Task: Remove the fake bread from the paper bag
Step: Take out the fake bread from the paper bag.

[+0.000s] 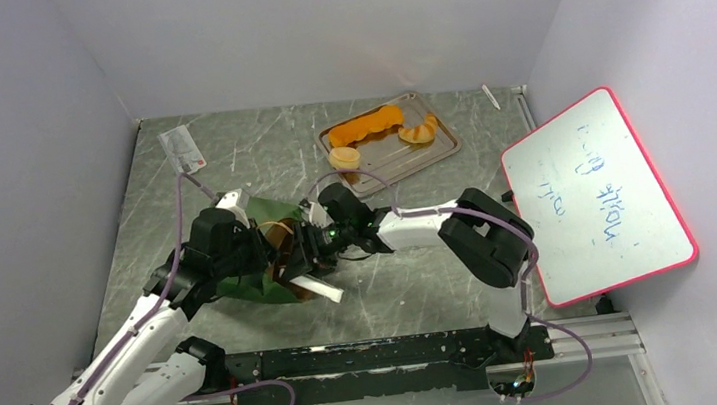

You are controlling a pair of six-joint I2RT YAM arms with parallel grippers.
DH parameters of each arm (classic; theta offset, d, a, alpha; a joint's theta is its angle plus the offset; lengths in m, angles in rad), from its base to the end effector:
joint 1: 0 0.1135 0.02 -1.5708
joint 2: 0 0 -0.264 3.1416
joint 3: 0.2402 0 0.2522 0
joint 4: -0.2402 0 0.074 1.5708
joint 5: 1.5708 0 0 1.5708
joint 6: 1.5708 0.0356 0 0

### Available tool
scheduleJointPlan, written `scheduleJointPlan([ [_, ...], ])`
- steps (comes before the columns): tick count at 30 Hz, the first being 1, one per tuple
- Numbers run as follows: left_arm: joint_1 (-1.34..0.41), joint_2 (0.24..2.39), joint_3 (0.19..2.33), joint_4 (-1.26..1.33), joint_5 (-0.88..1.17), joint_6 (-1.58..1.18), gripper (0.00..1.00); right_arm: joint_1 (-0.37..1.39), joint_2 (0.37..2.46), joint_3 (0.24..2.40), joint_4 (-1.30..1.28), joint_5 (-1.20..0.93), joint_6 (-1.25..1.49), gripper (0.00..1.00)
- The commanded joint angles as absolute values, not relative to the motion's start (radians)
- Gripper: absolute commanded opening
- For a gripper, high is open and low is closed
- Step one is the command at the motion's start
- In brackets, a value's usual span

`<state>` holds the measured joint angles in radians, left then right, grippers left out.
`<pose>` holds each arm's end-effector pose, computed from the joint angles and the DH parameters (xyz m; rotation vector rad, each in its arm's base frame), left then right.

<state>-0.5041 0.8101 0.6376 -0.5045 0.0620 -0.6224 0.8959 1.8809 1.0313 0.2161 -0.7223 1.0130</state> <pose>0.1522 -0.0865 0.2532 -0.1034 2.3324 -0.6585 0.2244 0.3181 0.1609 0.3443 -2.6252 -1.6422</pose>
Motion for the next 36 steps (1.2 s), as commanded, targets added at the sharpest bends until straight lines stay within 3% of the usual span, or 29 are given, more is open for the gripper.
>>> scheduleJointPlan([
  [1, -0.5, 0.804, 0.625, -0.453, 0.133, -0.61, 0.07, 0.907, 1.922, 1.075, 0.259, -0.742, 1.038, 0.52],
  [4, -0.5, 0.802, 0.614, -0.44, 0.136, -0.61, 0.07, 0.911, 1.94, 1.083, 0.27, -0.742, 1.047, 0.5],
  [12, -0.5, 0.765, 0.604, -0.457, 0.057, -0.641, 0.07, 0.918, 1.905, 1.061, 0.232, -0.73, 1.022, 0.13],
  [16, -0.5, 0.725, 0.599, -0.481, -0.03, -0.692, 0.07, 0.91, 1.833, 1.027, 0.171, -0.698, 0.984, 0.03],
  [36, -0.513, 0.715, 0.599, -0.549, -0.264, -0.893, 0.07, 0.829, 1.443, 0.809, -0.046, -0.597, 0.903, 0.0],
])
